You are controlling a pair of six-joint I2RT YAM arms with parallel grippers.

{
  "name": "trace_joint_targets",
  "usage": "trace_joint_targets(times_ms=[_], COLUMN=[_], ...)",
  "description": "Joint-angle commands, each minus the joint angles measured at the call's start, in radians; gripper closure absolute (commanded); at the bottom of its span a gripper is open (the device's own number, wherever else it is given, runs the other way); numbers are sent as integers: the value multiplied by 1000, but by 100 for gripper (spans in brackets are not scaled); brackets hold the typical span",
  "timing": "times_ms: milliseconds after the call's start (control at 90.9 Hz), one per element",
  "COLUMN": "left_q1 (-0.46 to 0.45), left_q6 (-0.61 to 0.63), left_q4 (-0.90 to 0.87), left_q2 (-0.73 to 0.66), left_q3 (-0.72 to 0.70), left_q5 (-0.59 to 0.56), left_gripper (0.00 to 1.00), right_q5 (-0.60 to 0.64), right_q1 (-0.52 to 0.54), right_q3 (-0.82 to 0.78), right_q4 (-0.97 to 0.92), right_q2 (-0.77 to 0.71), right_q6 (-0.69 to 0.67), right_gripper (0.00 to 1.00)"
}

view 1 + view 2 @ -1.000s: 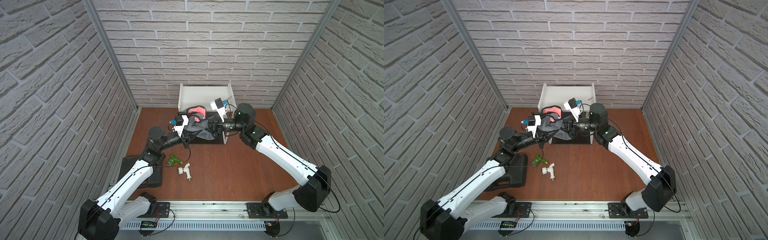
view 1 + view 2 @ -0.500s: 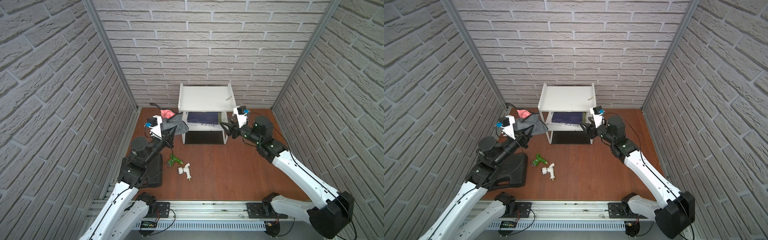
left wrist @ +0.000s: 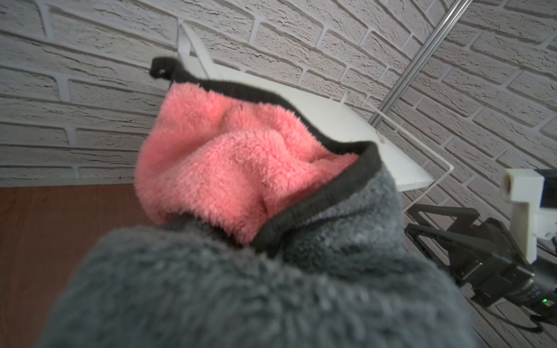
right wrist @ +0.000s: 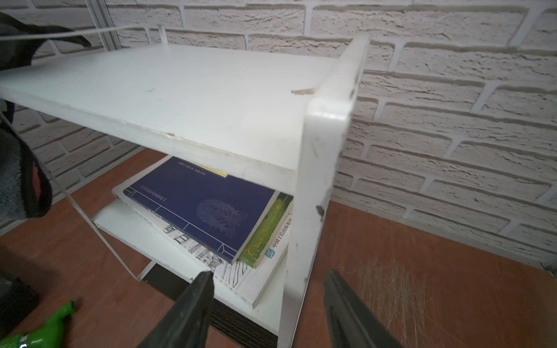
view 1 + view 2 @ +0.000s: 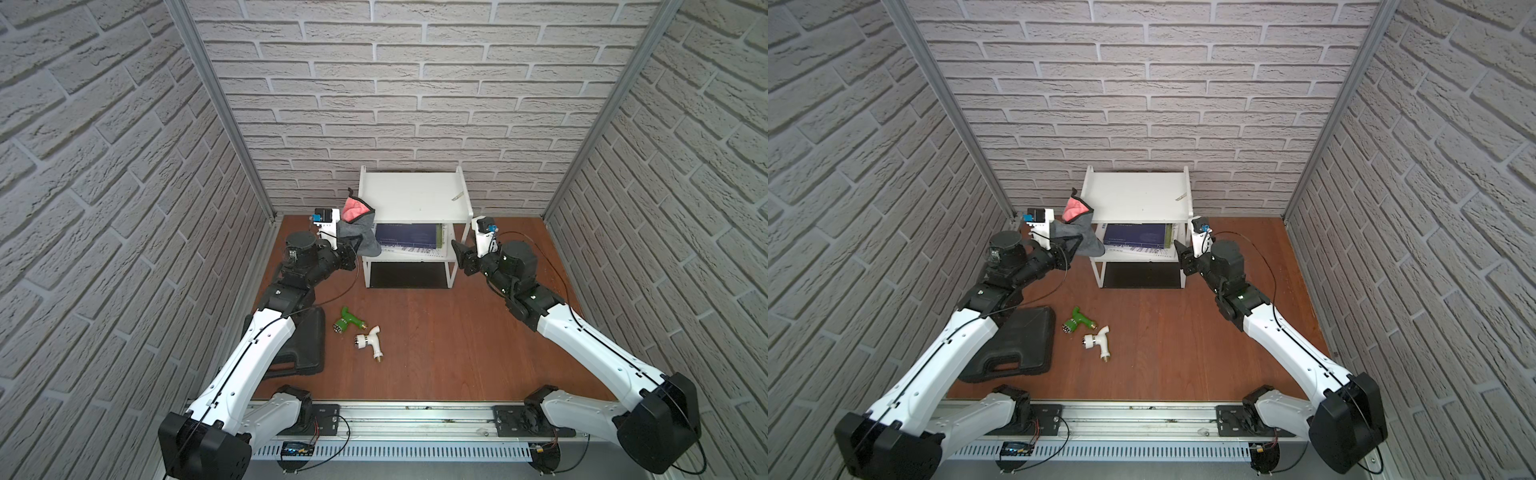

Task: Wipe the bookshelf clean with a cloth
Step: Wipe the dust from the shelf.

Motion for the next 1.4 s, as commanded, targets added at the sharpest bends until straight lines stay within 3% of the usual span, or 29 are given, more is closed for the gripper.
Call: trace_joint_targets(times_ms=[0,209,407,550,605,759,968,1221,1386], left_q1=[19,39,70,218,246,278,280,267,265], left_q6=[-84,9,-30,-78,-76,-49,-99,-127,-125], left_q4=[87,-1,-148,-134,-128,-94,-27,40,65], left_q2=[-36,-36,-76,-35,-5,81,326,276,343], left_q3=[-107,84,93,111,141,246,461,383,419], left_q5=[-9,17,-215,65,124,158,301,346,324], left_gripper=[100,100,100,100,100,100,100,100,100], right_q5=[37,-22,-40,-76,-87,-70,-93,-120,-138], right_q1=[5,5,4,4,4,3,3,3,3], right_q3=[11,69,61,71,83,81,94,97,87], right_q4=[47,71,101,94,76,83,89,98,104], right_q2=[32,46,28,44,51,58,71,75,80], right_q6=[-7,-29,-35,-73,-89,-99,-87,-90,-117], right_gripper=[38,39,40,43,48,56,69,96,97])
